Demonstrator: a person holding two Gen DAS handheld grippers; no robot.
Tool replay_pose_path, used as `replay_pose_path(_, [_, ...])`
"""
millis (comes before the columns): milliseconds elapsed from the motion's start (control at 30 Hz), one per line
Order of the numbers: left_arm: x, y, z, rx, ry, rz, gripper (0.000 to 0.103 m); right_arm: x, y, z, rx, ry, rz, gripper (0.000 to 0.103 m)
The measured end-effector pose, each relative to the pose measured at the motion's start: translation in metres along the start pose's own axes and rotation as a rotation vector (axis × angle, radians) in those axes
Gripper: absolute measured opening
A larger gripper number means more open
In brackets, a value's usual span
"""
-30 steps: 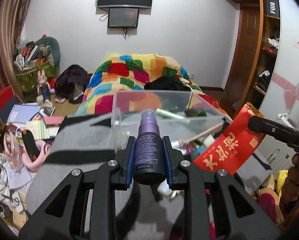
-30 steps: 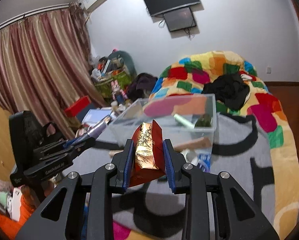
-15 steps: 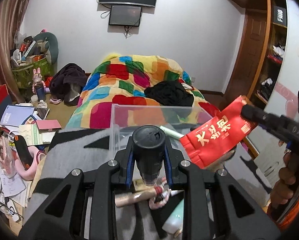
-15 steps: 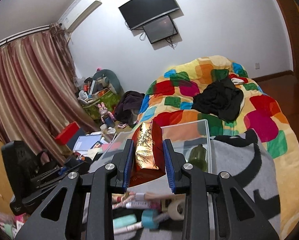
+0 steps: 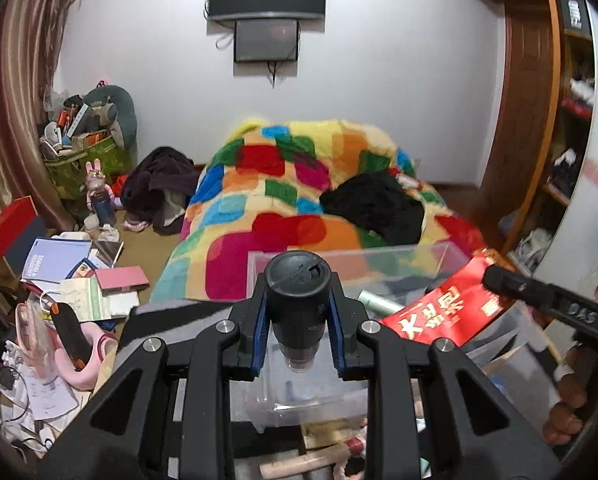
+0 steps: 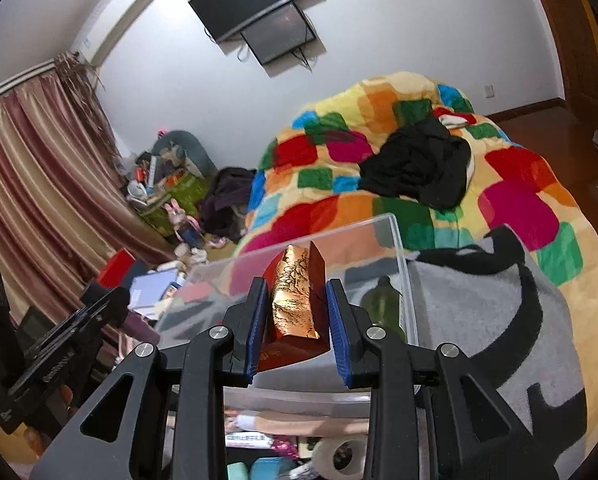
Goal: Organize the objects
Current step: 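Carry the purple bottle into the bin with the left tool while the right tool drops the red packet in, then open both tools and withdraw them from the bin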
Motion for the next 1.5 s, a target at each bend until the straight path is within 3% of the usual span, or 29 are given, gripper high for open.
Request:
replay_pose_path(200, [0.002,-0.020,-0.028,-0.075,-0.013,0.003,0.025,0.005,-0.007,-0.014,-0.041,-0.064,0.047,0.026])
replay_pose_path(533, [0.012,-0.028,-0.038,-0.119,-0.018,-0.040,0.026,0.003,-0.020,-0.028,-0.090,-0.126,0.139,0.025])
replay_pose_path(600, [0.013,-0.029,-0.037,-0.128,-0.025,-0.042,0.030,0.000,-0.023,-0.029,-0.099,-0.141,0.174,0.025])
replay_pose_path(767, [0.016,-0.028,-0.029,-0.115,-0.024,-0.049,0.065,-0.005,-0.027,-0.025,-0.100,-0.164,0.227,0.025])
replay_pose_path(933, [0.020,-0.028,-0.013,-0.094,-0.036,-0.053,0.081,-0.008,-0.031,-0.019,-0.102,-0.181,0.282,0.030])
replay_pose_path(1167, [0.030,-0.036,0.012,-0.076,-0.050,-0.089,0.096,-0.008,-0.034,0.001,-0.063,-0.212,0.350,0.045])
replay_pose_path(1367, [0.028,-0.057,0.030,-0.097,-0.048,-0.112,0.096,0.000,-0.037,0.027,-0.037,-0.215,0.386,0.061])
replay_pose_path(1500, [0.025,-0.080,0.039,-0.141,-0.074,-0.100,0.096,0.012,-0.048,0.043,-0.036,-0.242,0.425,0.065])
Point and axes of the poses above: each gripper's, at about its wrist camera, not at the fingertips, and z roughly against the way its jaws point, x to its right, y to its top, the point moved 6 cm from there along -z, roughly the way its jaws point, and after that the axes turned 7 degrees about -y, right-handed, at the moved point
